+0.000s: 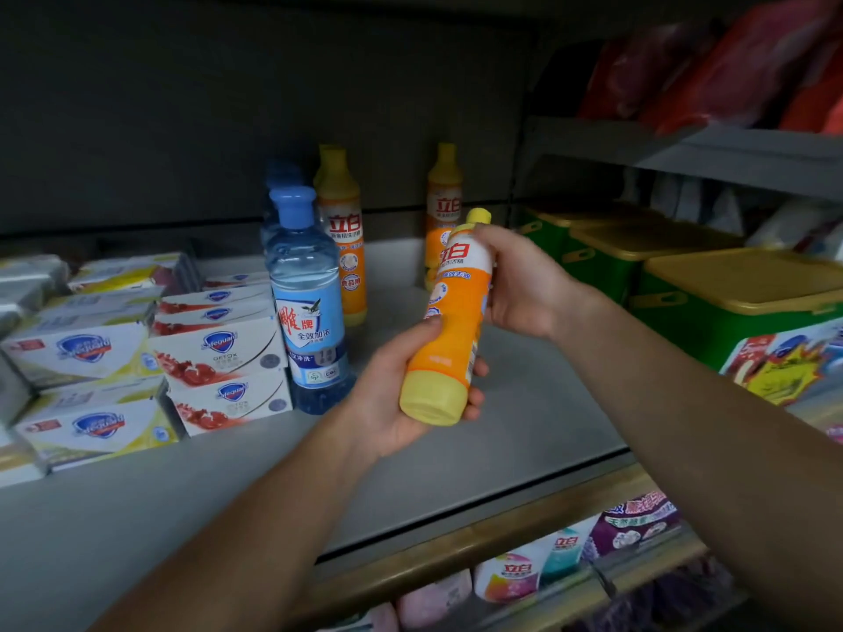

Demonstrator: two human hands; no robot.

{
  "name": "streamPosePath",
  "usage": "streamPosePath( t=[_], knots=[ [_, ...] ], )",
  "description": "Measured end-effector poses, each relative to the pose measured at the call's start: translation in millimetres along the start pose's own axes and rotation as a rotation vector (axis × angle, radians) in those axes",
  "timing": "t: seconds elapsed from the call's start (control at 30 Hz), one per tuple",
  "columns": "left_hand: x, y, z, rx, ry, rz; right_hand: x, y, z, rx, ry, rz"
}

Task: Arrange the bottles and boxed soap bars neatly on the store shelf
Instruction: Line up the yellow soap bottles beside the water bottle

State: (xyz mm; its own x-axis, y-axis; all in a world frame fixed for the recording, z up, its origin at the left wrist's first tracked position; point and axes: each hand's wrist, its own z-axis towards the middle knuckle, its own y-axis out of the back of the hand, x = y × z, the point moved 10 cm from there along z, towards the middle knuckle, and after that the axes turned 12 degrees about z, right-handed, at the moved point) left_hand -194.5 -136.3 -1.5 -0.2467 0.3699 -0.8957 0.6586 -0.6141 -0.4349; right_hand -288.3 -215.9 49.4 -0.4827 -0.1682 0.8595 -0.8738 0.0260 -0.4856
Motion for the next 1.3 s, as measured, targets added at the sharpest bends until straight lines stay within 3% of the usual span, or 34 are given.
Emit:
streamPosePath(
  t=[0.1,0.2,0.27,0.37,0.43,0.53,0.6,0.67,0.73,0.8,0.87,0.97,1.03,1.07,1.2,1.27,1.3],
  knots=[
    [-1,0,0,0.083,0.017,-0.064,1,-1,-1,0.028,0.044,0.047],
    [1,6,3,0.048,0.020,0.060,16,0,-4,0.002,0.196,-0.085],
    [-2,24,10,-0.144,-0.053,0.234,33,-3,-12,-0.058,0.328,-0.284],
    [-30,54,2,-0.567,-0.237,0.752,63,-5,-27,-0.260,0.550,-0.551],
    [-42,49,-2,-0.637,-0.325,1.023,75,-6,-38,-0.386,0.676,-0.603],
    [-49,43,-10,-0.724,-0.462,1.161,75,-13,-46,-0.414,0.768,-0.650],
    [-52,42,-15,-0.744,-0.513,1.130,72,-21,-40,-0.340,0.747,-0.660],
    [-51,47,-13,-0.686,-0.464,0.927,66,-22,-31,-0.235,0.652,-0.535],
    [-36,47,-2,-0.498,-0.330,0.451,54,-21,-19,-0.093,0.478,-0.269],
    [-20,25,5,-0.196,-0.180,0.023,39,-22,-13,0.016,0.321,-0.072],
    [-14,6,3,0.043,-0.081,-0.155,26,-23,-11,0.063,0.213,-0.003],
    [-12,-1,-1,0.198,-0.037,-0.206,18,-29,-10,0.089,0.174,0.049],
    [-11,0,2,0.172,-0.033,-0.154,28,-26,-12,0.037,0.241,-0.013],
    [-11,6,5,0.086,-0.049,-0.108,36,-23,-13,-0.007,0.290,-0.101],
    [-19,44,7,-0.423,-0.211,0.359,61,-15,-20,-0.237,0.455,-0.519],
    [-19,44,3,-0.506,-0.250,0.499,62,-16,-21,-0.326,0.498,-0.688],
    [-16,42,2,-0.479,-0.229,0.448,59,-18,-20,-0.339,0.499,-0.750]
  ],
)
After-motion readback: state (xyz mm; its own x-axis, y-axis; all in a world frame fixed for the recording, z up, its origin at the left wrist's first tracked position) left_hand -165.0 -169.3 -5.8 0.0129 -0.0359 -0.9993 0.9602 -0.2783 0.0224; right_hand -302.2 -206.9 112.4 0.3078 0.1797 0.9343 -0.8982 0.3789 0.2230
